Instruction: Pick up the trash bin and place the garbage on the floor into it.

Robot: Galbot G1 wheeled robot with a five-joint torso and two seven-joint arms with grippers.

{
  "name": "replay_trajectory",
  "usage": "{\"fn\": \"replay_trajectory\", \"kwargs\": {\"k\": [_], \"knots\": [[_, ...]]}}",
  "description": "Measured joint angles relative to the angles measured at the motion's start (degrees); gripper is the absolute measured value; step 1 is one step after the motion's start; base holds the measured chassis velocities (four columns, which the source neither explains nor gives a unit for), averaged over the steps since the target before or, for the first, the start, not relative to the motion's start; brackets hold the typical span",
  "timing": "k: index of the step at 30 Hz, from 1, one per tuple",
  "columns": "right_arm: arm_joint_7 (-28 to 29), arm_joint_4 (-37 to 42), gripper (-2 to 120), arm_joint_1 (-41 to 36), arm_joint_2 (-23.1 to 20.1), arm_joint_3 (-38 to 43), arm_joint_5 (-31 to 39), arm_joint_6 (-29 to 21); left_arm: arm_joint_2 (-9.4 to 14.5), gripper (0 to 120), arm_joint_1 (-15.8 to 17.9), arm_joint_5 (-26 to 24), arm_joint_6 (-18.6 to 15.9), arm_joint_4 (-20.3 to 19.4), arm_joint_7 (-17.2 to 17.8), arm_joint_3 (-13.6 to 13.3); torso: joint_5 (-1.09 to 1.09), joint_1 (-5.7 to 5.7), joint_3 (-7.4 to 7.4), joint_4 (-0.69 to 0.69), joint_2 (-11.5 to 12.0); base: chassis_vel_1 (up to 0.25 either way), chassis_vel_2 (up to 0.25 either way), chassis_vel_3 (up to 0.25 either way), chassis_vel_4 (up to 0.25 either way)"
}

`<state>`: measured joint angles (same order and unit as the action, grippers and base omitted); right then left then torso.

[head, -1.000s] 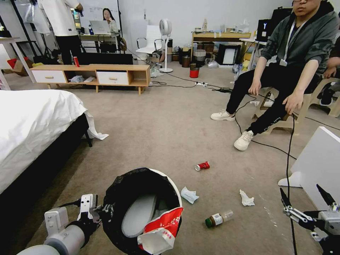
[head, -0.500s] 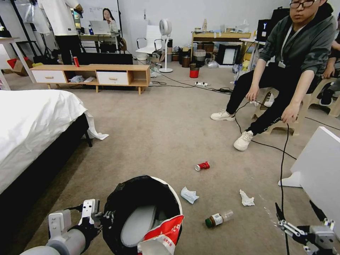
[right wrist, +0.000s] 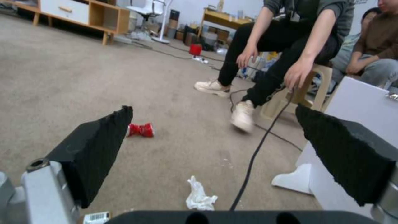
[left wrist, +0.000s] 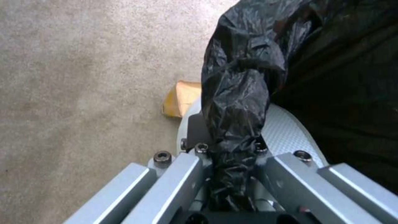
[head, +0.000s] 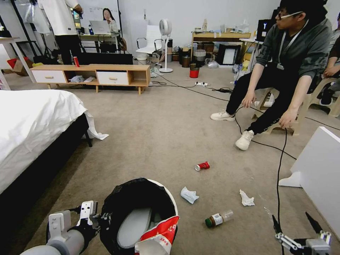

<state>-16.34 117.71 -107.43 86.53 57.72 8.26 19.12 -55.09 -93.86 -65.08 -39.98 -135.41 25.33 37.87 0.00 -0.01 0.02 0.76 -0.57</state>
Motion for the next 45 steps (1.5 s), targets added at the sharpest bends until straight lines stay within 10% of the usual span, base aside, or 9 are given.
{"fn": "replay_trajectory", "kwargs": {"k": [45], "knots": [[-3.75, -1.11, 100, 0.41, 0.99, 1.49, 0.42, 1.74, -0.23, 1, 0.62, 0.65, 0.19, 0.04, -0.52, -0.92, 0.0, 0.0, 0.0, 0.0, 0.0, -0.037, 0.039, 0.038, -0.038]]}}
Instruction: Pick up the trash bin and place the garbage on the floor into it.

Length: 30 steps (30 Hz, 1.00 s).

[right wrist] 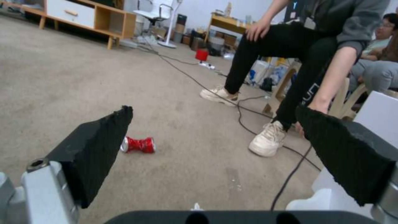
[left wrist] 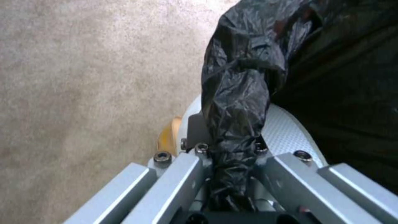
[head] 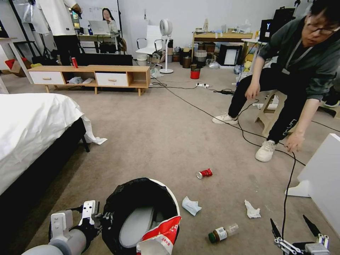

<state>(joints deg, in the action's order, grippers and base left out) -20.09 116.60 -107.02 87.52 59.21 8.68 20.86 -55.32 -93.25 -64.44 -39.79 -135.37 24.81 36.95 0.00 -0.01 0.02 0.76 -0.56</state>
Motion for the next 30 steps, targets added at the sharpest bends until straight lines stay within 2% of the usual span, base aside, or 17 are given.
{"fn": "replay_trajectory", "kwargs": {"k": [30], "knots": [[-0.7, 0.17, 100, 0.01, -1.22, 0.24, 0.48, -0.1, -0.27, 1, 0.62, 0.31, 0.0, -0.02, 0.12, -0.29, 0.0, 0.0, 0.0, 0.01, 0.0, -0.088, 0.09, 0.086, -0.087]]}}
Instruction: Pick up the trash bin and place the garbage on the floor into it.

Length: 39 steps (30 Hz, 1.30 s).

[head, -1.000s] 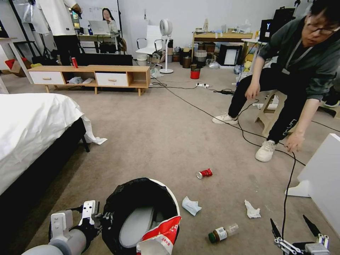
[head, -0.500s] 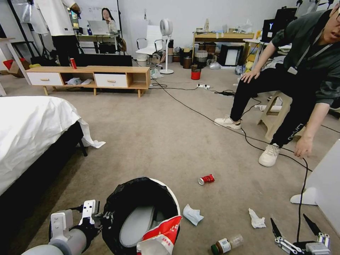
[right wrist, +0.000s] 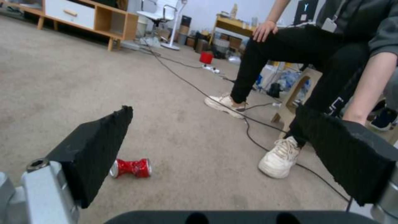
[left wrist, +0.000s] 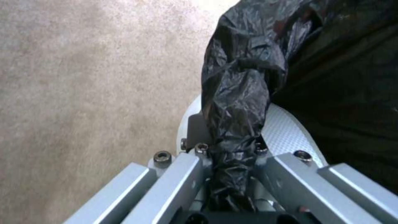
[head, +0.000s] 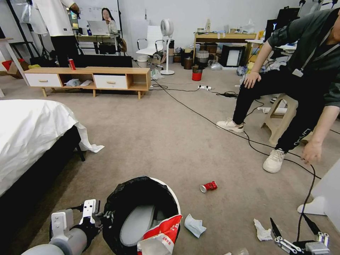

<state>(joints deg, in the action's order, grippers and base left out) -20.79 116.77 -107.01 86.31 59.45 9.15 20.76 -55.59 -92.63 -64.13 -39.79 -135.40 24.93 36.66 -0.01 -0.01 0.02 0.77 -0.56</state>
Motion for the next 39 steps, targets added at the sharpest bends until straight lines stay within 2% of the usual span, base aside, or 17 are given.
{"fn": "replay_trajectory", "kwargs": {"k": [15, 23, 26, 28, 31, 39], "knots": [[0.61, 0.25, 100, 0.4, -0.41, -0.58, -1.7, 1.19, -0.03, 1, -0.22, -0.01, 0.0, -0.21, 0.02, 0.13, 0.01, 0.0, 0.0, -0.01, 0.0, -0.033, 0.039, 0.033, -0.039], [3.0, 1.07, 100, 0.18, -1.63, -0.8, -2.86, 0.8, -0.07, 1, -0.34, 0.0, -0.01, -0.37, 0.07, 0.16, 0.01, 0.0, 0.0, -0.01, 0.0, 0.0, 0.0, 0.0, 0.0], [4.51, 2.09, 100, -0.54, -2.74, -0.48, -3.94, -1.94, -0.02, 1, -0.33, 0.03, -0.02, -0.4, 0.09, 0.16, 0.01, 0.0, 0.0, -0.01, 0.0, 0.0, 0.0, 0.0, 0.0], [6.55, 3.22, 100, -2.09, -4.55, -0.2, -5.91, -5.98, 0.08, 1, -0.28, 0.04, -0.05, -0.42, 0.14, 0.11, 0.01, 0.0, 0.0, 0.0, 0.0, 0.0, 0.0, 0.0, 0.0], [8.12, 3.6, 100, -3.55, -6.07, -0.21, -6.96, -7.68, 0.08, 1, -0.26, 0.04, -0.08, -0.42, 0.16, 0.09, 0.01, 0.0, 0.0, 0.0, 0.0, 0.0, 0.0, 0.0, 0.0], [8.25, 1.61, 100, -4.59, -7.65, -1.28, -6.63, -8.39, -0.1, 1, -0.29, 0.07, -0.09, -0.43, 0.16, 0.12, 0.01, 0.0, 0.0, -0.01, 0.0, 0.0, 0.0, 0.0, 0.0]]}}
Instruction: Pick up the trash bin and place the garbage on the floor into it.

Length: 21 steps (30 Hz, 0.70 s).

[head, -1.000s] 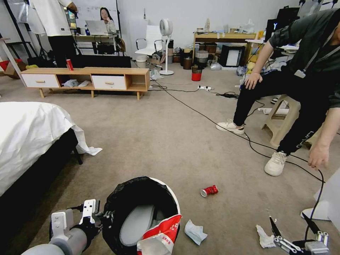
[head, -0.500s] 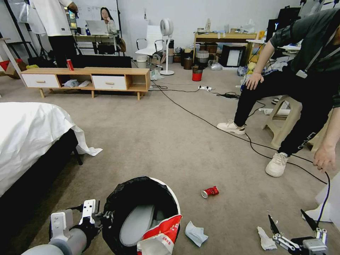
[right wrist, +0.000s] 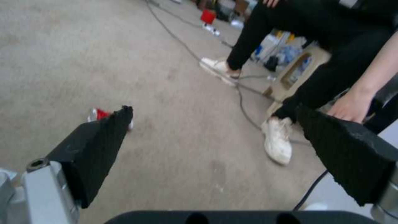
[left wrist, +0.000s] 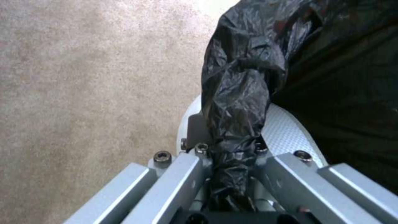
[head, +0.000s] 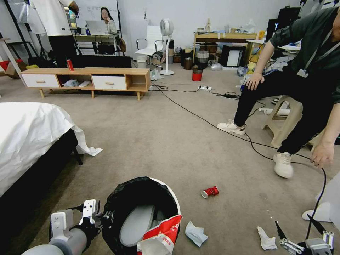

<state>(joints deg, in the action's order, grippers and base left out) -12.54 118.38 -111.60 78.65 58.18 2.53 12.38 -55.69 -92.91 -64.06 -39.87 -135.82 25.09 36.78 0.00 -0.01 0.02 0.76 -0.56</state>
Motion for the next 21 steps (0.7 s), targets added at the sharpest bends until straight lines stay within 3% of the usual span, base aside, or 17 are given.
{"fn": "replay_trajectory", "kwargs": {"k": [11, 21], "knots": [[-2.29, -3.97, 100, 0.07, -0.35, -1.68, 0.02, 1.74, -0.02, 1, -0.76, 0.45, -0.01, 0.18, -0.07, 0.5, 0.0, 0.0, 0.0, -0.01, 0.0, 0.0, 0.0, 0.0, 0.0], [-1.81, -5.9, 100, -0.97, -0.97, -3.06, 0.79, -1.84, -0.19, 1, -0.7, 0.74, -0.01, 0.39, -0.09, 0.44, 0.0, 0.0, 0.0, 0.0, 0.0, 0.0, 0.0, 0.0, 0.0]]}}
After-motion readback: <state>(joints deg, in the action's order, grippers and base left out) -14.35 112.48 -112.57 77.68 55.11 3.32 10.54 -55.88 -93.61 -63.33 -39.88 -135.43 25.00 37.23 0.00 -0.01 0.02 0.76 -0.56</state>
